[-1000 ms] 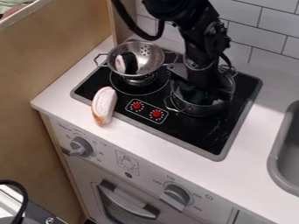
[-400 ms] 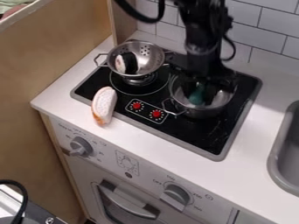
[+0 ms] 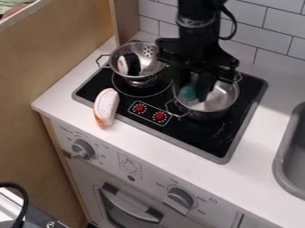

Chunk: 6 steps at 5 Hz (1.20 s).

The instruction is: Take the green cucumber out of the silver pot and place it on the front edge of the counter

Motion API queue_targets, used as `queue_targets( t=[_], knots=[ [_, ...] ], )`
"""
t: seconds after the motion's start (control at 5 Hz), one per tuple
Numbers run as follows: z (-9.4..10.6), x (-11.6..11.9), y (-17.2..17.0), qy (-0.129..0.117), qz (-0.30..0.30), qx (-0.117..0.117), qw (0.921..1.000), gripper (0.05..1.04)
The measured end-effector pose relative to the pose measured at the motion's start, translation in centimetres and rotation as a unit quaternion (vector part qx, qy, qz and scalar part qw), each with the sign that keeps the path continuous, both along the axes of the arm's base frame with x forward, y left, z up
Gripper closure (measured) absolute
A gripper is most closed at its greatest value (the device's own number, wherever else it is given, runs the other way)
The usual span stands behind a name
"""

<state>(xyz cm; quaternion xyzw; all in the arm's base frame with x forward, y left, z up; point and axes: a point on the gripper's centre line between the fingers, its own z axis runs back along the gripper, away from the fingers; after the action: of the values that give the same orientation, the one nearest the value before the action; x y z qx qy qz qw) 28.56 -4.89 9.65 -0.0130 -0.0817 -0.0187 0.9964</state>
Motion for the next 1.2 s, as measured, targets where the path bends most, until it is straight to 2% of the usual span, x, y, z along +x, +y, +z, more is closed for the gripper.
queue_targets(
  t=[0.2,0.4,0.6,0.8,1.2],
  knots=[
    [-0.4,-3.5,-0.2,0.008,-0.013,0.002,0.9999,0.671],
    [-1.7,-5.7,-0.9,0.0,-0.015,0.002,0.9999,0.672],
    [-3.3,-6.5,-2.0,-0.029,-0.008,0.008,0.9995,0.672],
    [-5.0,-6.2,-2.7,-0.057,-0.002,0.021,0.9982,0.671],
    [-7.2,-4.5,-2.3,-0.103,-0.042,0.034,0.9933,0.672]
  ],
)
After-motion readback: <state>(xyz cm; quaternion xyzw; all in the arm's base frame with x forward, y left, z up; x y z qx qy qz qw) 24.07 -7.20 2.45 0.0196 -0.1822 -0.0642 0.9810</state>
